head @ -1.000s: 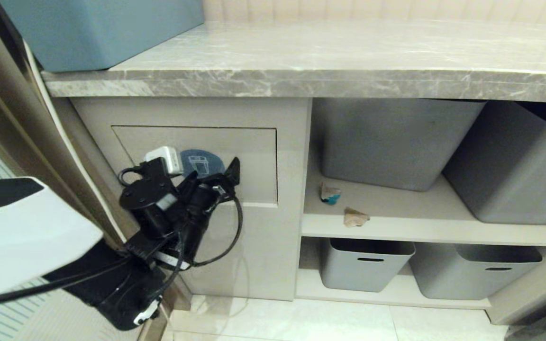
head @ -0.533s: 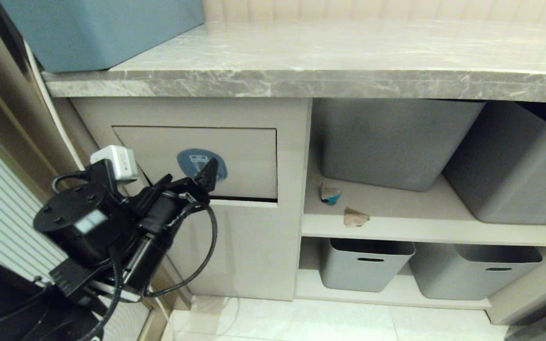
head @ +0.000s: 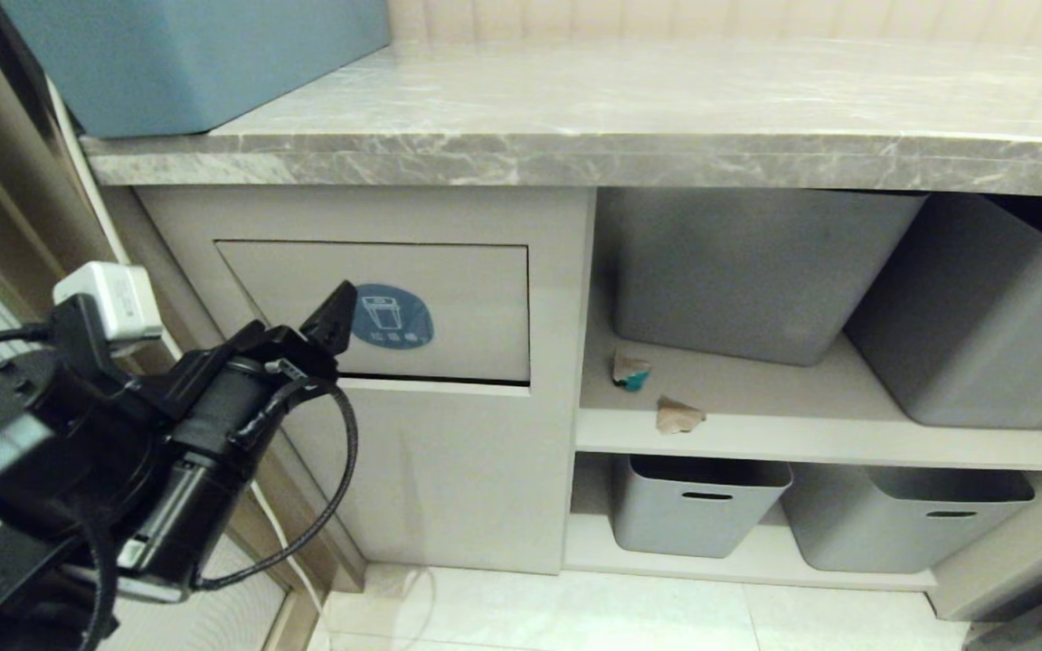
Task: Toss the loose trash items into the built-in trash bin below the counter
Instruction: Put the garbage in the trash can, then pick up the garbage
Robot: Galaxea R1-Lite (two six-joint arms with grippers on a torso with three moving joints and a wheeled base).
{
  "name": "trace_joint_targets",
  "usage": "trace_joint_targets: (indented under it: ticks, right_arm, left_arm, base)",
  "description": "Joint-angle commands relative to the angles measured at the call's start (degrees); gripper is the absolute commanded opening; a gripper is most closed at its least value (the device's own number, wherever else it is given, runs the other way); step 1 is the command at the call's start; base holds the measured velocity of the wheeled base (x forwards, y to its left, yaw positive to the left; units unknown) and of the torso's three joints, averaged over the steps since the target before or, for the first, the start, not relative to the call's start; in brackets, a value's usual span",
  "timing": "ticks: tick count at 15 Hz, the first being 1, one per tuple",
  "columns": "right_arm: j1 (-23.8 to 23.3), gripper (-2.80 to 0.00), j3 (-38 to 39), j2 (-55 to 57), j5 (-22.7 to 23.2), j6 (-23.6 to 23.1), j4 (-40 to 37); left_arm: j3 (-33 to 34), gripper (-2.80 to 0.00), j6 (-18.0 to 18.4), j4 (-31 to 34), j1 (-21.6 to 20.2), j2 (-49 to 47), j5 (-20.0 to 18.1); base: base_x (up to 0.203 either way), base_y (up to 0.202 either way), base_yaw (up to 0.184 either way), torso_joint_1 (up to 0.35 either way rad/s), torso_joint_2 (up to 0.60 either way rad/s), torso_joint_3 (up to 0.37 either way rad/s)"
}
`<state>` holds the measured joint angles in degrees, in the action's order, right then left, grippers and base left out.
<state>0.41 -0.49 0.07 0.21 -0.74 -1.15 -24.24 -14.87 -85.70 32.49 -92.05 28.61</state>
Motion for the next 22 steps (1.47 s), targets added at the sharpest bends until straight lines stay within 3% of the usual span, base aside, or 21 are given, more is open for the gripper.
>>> trace_joint_targets:
  ticks: [1, 2, 7, 9, 11, 13, 15, 16, 18, 22]
  right_arm:
    - [0.0, -2.8, 0.0, -0.1, 0.1, 0.0, 0.0]
    - [0.0, -2.8, 0.0, -0.1, 0.1, 0.0, 0.0]
    - [0.0, -2.8, 0.1, -0.1, 0.0, 0.1, 0.3]
    - [0.0, -2.8, 0.2, -0.1, 0.0, 0.1, 0.4]
    - [0.0, -2.8, 0.1, -0.1, 0.1, 0.1, 0.4]
    - [0.0, -2.8, 0.2, -0.2, 0.1, 0.1, 0.4]
    - [0.0, -2.8, 0.2, -0.1, 0.1, 0.1, 0.4]
    - [0.0, -2.8, 0.2, -0.2, 0.1, 0.1, 0.4]
    - [0.0, -2.8, 0.2, -0.1, 0.1, 0.1, 0.4]
    - [0.0, -2.8, 0.2, -0.1, 0.1, 0.1, 0.4]
  left_arm:
    - [2.8, 0.0, -0.2, -0.5, -0.6, 3.6, 0.2]
    - [3.9, -2.8, -0.2, -0.6, -0.7, 4.7, 0.2]
    - [7.5, -2.8, -0.2, -0.5, -1.1, 11.1, 0.0]
    - [9.5, -2.8, 0.1, -0.4, -5.2, 14.3, 0.0]
    - [10.6, -2.8, 1.9, -0.3, -13.9, 16.7, -0.6]
    - [11.5, -2.8, 3.6, -0.3, -27.5, 18.9, -2.4]
    - [15.7, -2.8, 6.7, -0.2, -39.1, 23.3, -9.1]
    - [20.3, -2.8, 9.0, 0.2, -41.3, 25.1, -14.6]
    - [24.5, -2.8, 12.6, 8.6, -40.8, 26.9, -24.0]
    - [24.3, -2.8, 14.3, 32.8, -38.7, 37.7, -28.6]
  base:
    - [0.0, 0.0, 0.0, 0.0, 0.0, 0.0]
    - [0.0, 0.0, 0.0, 0.0, 0.0, 0.0]
    - [0.0, 0.0, 0.0, 0.0, 0.0, 0.0]
    - [0.0, 0.0, 0.0, 0.0, 0.0, 0.0]
    - [0.0, 0.0, 0.0, 0.0, 0.0, 0.0]
    - [0.0, 0.0, 0.0, 0.0, 0.0, 0.0]
    - [0.0, 0.0, 0.0, 0.0, 0.0, 0.0]
    - [0.0, 0.0, 0.0, 0.0, 0.0, 0.0]
    - [0.0, 0.0, 0.0, 0.0, 0.0, 0.0]
    - [0.0, 0.0, 0.0, 0.0, 0.0, 0.0]
